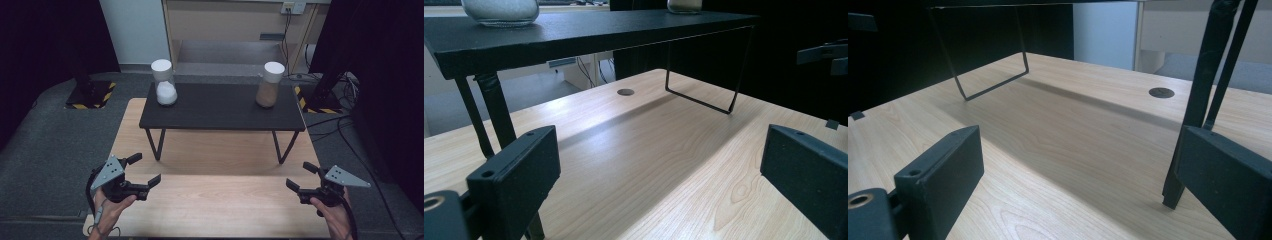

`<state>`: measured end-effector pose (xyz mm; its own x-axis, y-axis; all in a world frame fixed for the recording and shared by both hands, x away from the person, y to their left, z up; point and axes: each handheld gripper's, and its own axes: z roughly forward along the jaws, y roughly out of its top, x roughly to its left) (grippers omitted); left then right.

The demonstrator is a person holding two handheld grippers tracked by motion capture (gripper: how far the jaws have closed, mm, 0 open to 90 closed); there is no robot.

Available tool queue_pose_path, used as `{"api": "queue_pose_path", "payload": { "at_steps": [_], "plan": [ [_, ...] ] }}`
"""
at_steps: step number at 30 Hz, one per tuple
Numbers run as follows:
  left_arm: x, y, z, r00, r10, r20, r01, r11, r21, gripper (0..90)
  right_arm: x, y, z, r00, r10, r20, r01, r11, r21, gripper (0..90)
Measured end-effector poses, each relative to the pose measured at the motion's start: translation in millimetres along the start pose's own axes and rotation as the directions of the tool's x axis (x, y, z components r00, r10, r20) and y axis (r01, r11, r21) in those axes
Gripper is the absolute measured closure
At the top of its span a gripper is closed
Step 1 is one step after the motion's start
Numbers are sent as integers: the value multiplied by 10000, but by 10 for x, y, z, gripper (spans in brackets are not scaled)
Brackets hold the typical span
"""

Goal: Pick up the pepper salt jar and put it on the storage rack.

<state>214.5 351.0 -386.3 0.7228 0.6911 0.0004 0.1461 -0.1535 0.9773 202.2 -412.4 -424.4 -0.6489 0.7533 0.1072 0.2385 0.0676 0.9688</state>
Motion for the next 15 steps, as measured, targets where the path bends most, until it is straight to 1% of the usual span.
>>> {"api": "queue_pose_path", "payload": {
  "at_steps": [7,15],
  "plan": [
    [7,0,8,10000,-4,37,4,10000,4,13,-13,-1,24,9999,34,-104,-33,10000,37,58],
    [13,-2,6,10000,-32,23,32,10000,16,13,-7,0,24,9999,40,-113,-39,10000,58,58]
  ]
}}
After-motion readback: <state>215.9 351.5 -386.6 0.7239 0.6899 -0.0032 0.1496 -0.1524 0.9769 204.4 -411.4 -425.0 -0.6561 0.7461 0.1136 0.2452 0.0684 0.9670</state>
